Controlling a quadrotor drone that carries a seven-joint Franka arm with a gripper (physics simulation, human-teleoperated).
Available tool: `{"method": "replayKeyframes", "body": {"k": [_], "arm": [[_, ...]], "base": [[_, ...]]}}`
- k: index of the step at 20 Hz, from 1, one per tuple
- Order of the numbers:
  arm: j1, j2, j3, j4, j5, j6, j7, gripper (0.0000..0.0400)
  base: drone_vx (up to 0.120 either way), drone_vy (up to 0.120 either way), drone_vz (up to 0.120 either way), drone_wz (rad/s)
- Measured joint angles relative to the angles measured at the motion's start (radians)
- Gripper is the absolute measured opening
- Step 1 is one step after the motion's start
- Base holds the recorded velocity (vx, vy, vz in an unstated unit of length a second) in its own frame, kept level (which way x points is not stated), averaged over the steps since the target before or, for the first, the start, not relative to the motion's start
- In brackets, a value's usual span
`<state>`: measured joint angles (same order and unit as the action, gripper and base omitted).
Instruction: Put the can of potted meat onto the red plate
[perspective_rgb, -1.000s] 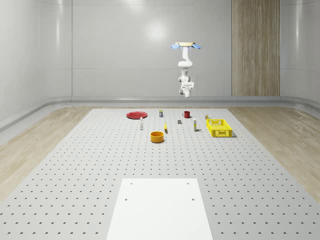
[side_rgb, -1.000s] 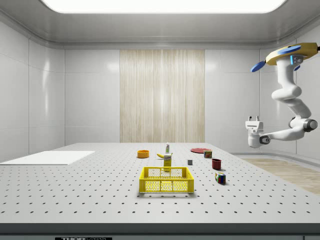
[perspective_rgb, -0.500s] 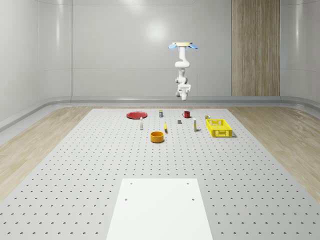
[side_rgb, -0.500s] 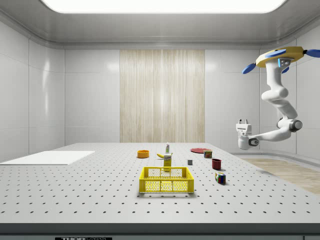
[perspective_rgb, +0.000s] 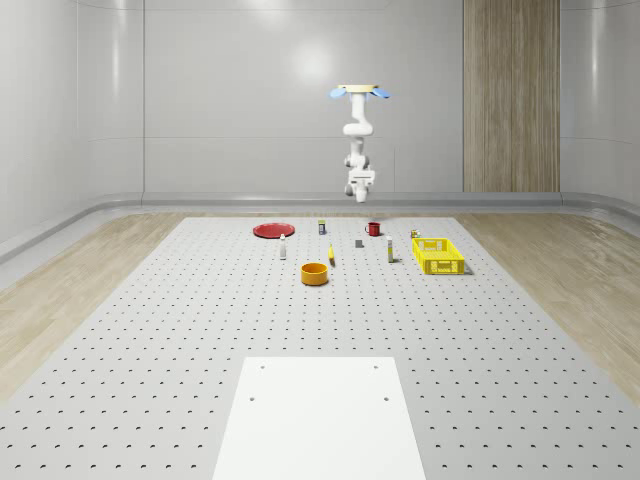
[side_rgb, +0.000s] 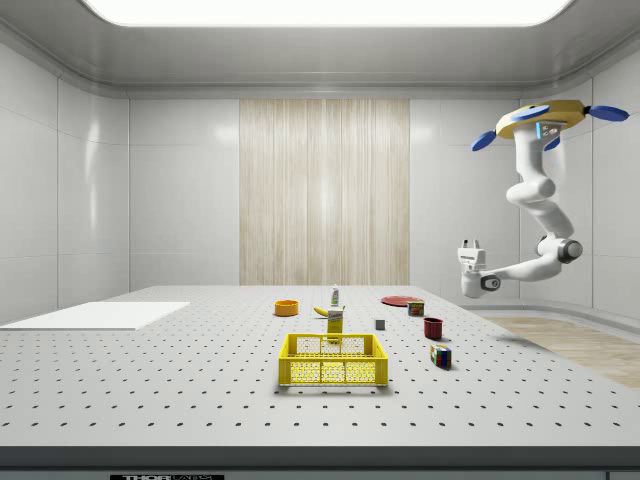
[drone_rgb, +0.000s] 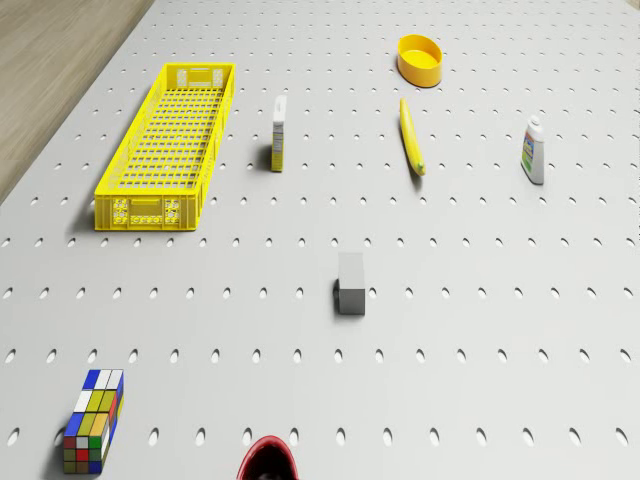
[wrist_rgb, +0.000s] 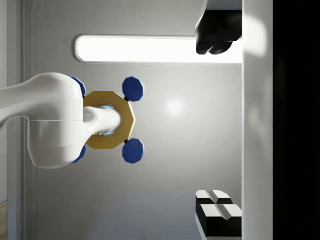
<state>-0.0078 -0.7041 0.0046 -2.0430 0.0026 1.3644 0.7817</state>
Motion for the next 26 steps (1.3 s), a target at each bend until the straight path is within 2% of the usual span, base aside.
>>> {"method": "replayKeyframes", "body": {"k": [6,24,26], "arm": [[-0.001,-0.003,0.001,-0.002,0.0,0.004,0.0,0.04],[-0.006,-0.012,0.017,-0.011,-0.022,0.018,0.002,0.04],[-0.009,-0.013,0.024,-0.013,-0.032,0.019,0.003,0.04]], "base": [[0.007,-0.12,0.0,0.0],[0.12,-0.12,0.0,0.0],[0.0,-0.12,0.0,0.0]]}}
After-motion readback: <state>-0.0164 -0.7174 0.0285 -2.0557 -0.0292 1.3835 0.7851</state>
